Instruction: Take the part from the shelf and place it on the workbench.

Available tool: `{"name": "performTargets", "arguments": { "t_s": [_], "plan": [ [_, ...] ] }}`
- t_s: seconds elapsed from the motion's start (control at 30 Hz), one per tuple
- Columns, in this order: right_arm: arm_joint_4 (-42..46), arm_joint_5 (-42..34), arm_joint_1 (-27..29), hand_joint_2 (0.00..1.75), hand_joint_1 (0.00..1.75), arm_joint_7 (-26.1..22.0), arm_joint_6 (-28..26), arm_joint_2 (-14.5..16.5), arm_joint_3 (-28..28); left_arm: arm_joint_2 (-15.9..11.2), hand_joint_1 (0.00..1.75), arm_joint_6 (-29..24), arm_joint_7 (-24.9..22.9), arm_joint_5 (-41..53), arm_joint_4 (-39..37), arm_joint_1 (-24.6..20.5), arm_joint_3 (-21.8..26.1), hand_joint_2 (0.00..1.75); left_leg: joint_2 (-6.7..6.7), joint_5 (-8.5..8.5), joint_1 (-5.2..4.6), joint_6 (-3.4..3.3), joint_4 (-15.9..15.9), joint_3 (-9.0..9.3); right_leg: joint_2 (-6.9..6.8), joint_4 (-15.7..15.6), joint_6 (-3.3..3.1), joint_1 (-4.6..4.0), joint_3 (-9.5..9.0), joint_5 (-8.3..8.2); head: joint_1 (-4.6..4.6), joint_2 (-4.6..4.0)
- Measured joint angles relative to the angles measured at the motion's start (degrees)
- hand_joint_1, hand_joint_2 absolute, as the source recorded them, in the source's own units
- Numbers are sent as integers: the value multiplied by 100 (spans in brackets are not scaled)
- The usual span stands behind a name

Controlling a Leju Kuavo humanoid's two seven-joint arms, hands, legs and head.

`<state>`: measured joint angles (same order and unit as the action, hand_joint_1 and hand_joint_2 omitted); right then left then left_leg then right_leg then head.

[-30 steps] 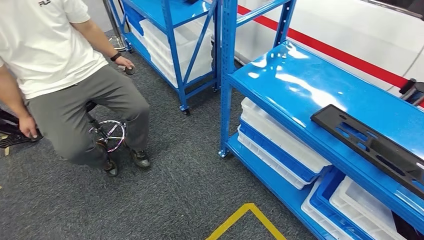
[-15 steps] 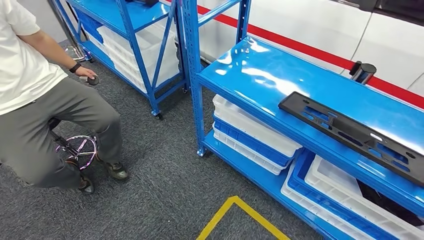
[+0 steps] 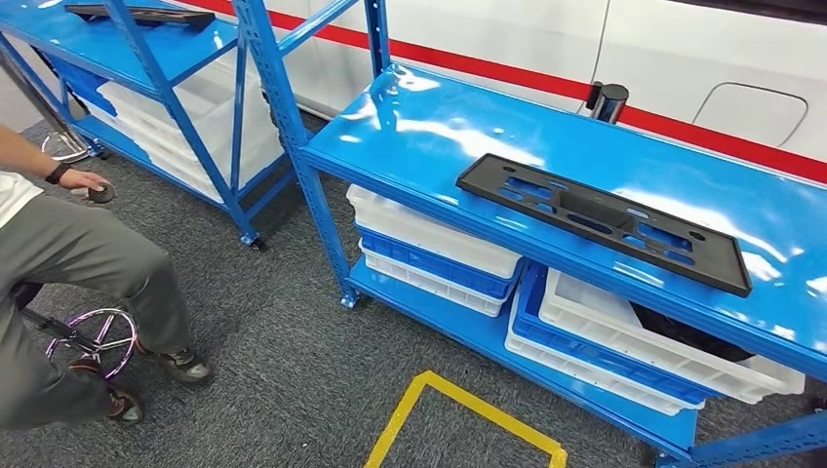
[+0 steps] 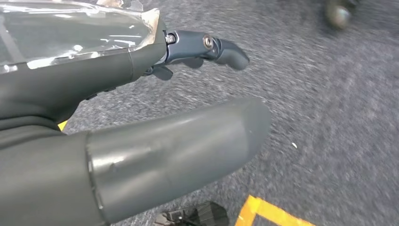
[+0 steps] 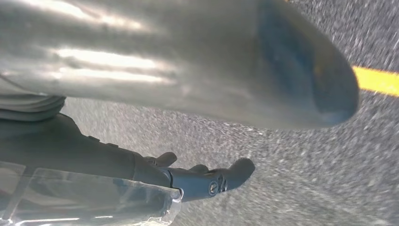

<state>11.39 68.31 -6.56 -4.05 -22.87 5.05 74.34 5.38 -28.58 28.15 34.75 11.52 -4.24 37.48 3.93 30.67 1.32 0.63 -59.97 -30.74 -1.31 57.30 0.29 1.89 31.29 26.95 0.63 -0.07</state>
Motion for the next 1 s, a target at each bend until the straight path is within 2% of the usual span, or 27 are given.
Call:
{"name": "performTargets", "arguments": {
  "t_s": [0.03,0.07,0.1,0.13,0.17,0.2,0.23,0.27,0.3,0.33,0.37,0.43,0.47,0.5,0.53,0.6,0.63,0.67,0.7,0.73,0.77,0.8,0.83,0.87,0.9,0.97,1.0],
  "plan": [
    [0,-2,-4,0,0,2,-2,3,0,-1,0,0,-1,0,-1,6,0,0,-176,222,13,18,-342,-146,61,0,-35,-5,11,-20,-7,0],
    [0,-3,-5,0,0,3,-3,4,0,-1,0,0,-4,0,-1,15,0,0,-290,443,15,21,-747,-334,125,2,-65,-25,30,-38,-10,0],
    [0,-3,-3,0,0,3,-4,6,0,-1,0,1,-8,0,-1,24,0,0,-347,595,14,16,-1117,-515,199,3,-81,-49,47,-47,-13,0],
    [0,-5,4,0,0,3,-5,8,0,-1,0,0,-13,0,-1,30,0,0,-370,638,13,1,-1338,-634,276,4,-95,-73,58,-57,-14,0],
    [0,-6,12,0,0,4,-5,9,0,-1,0,0,-17,0,-1,33,0,0,-384,556,10,-28,-1337,-650,354,4,-103,-95,61,-63,-14,0],
    [0,-7,17,0,0,6,-6,9,0,-1,0,-1,-20,0,-1,33,0,0,-415,370,3,-72,-1106,-553,436,4,-107,-115,57,-68,-14,0],
    [0,-8,19,0,0,8,-7,11,0,-2,0,-1,-21,0,-1,32,0,0,-497,137,-9,-134,-718,-375,511,3,-113,-131,51,-77,-15,1],
    [-2,-8,17,0,0,10,-7,27,0,-15,0,-1,-22,0,-1,30,0,0,-637,-49,-25,-209,-322,-192,576,5,-108,-143,48,-84,-9,1],
    [-2,-7,12,0,0,10,-10,38,0,-22,0,0,-23,3,-2,30,-1,0,-753,-177,-45,-275,-14,-52,632,5,-99,-162,50,-95,-4,1],
    [-3,-7,8,0,0,11,-14,50,0,-29,0,0,-23,5,-3,30,-1,0,-835,-233,-64,-325,161,26,672,5,-90,-165,59,-104,-2,1],
    [-3,-6,6,0,0,12,-17,60,0,-37,0,0,-26,7,-3,27,-2,0,-852,-234,-83,-353,215,44,710,4,-69,-164,74,-116,-3,0],
    [-2,-3,12,0,0,12,-22,59,0,-33,0,-2,-29,6,-3,18,-1,0,-739,-263,-112,-380,257,52,798,-24,-12,-153,125,-153,-16,1],
    [-2,-2,15,0,0,12,-23,56,0,-31,0,-2,-30,6,-2,11,-1,0,-668,-309,-103,-383,323,71,790,-17,15,-161,151,-166,-16,1],
    [-2,-1,18,0,0,12,-24,55,1,-26,0,-2,-30,6,-2,11,0,0,-600,-361,-94,-400,409,96,706,41,24,-178,209,-137,-10,1],
    [-2,-1,15,0,0,13,-25,51,1,-21,0,-1,-29,7,-2,11,0,0,-520,-415,-80,-413,492,119,577,208,16,-192,316,-46,0,1],
    [-2,-1,2,0,0,14,-26,45,2,-13,0,1,-30,7,-3,24,0,0,-357,-464,-78,-430,564,128,300,874,-19,-173,648,279,23,1],
    [-2,-1,0,0,0,14,-26,42,1,-10,0,4,-30,7,-4,29,0,0,-266,-469,-81,-424,561,119,243,1245,-6,-147,818,426,31,1],
    [-2,-2,4,0,0,14,-26,37,1,-5,0,7,-31,7,-4,34,0,0,-187,-468,-81,-416,557,111,217,1493,27,-122,923,507,33,0],
    [-2,-2,13,0,0,15,-26,31,2,1,0,10,-31,7,-5,35,0,0,-111,-465,-75,-398,550,104,193,1520,88,-88,906,495,33,0],
    [-2,-2,20,0,0,15,-26,24,2,8,0,13,-31,7,-5,34,0,0,-38,-456,-61,-371,535,99,151,1299,166,-53,759,399,34,0],
    [-2,-1,24,0,0,15,-26,16,2,14,0,15,-31,7,-5,33,0,0,27,-438,-45,-334,505,95,62,886,247,-16,507,260,34,0],
    [-3,0,20,0,0,16,-25,15,2,14,0,16,-32,7,-3,31,0,0,92,-412,-40,-283,466,86,-59,495,301,2,267,145,36,0],
    [-3,1,10,0,0,15,-25,17,2,11,0,16,-33,7,-2,30,0,0,149,-369,-39,-227,411,80,-156,191,309,4,98,63,39,0],
    [-3,2,0,0,0,14,-24,21,2,6,0,15,-33,7,-1,25,0,0,194,-331,-44,-175,368,79,-217,43,278,-5,21,33,36,0],
    [-3,2,-7,0,0,13,-24,25,1,1,0,15,-33,7,0,18,0,0,241,-300,-51,-130,348,87,-214,42,217,-36,46,42,31,0],
    [-2,3,-4,0,0,12,-27,19,0,4,0,14,-32,8,1,1,-1,0,291,-254,-30,-60,331,121,-96,42,106,-35,78,35,12,0],
    [-2,3,-1,0,0,11,-28,17,0,5,0,14,-32,9,1,-4,-1,0,304,-244,-23,-44,331,131,-67,45,82,-37,89,35,8,0]
  ]
}}
